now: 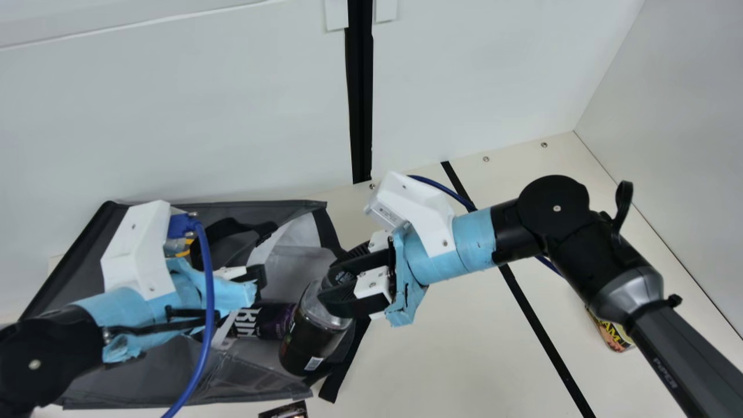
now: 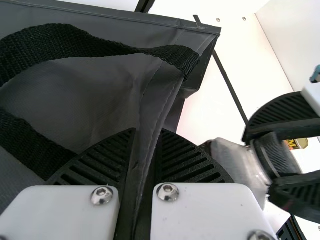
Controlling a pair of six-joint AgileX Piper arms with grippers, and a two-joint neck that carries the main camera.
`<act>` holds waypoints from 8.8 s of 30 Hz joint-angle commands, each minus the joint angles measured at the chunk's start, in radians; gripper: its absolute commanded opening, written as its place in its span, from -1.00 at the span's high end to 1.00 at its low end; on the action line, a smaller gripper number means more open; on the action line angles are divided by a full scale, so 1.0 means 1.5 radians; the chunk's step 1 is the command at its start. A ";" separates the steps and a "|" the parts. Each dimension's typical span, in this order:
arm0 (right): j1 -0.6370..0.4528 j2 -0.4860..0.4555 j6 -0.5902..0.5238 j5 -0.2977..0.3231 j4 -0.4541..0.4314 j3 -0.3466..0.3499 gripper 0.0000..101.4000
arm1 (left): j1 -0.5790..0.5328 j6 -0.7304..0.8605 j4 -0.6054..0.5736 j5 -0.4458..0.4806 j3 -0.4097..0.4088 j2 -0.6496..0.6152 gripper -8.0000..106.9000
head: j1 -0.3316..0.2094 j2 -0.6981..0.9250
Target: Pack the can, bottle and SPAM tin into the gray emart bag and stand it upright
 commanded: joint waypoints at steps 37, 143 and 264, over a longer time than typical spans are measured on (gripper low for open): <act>0.055 0.147 -0.057 0.001 0.037 -0.111 1.00 | 0.000 0.000 0.000 0.000 0.000 0.000 1.00 | -0.014 -0.002; 0.031 0.073 -0.163 0.001 0.042 -0.050 -0.87 | 0.000 0.000 0.000 0.000 0.000 0.000 1.00 | -0.014 -0.002; -0.512 -0.309 0.427 0.001 -0.631 -0.057 -0.87 | 0.000 0.000 0.000 0.000 0.000 0.000 1.00 | -0.014 -0.002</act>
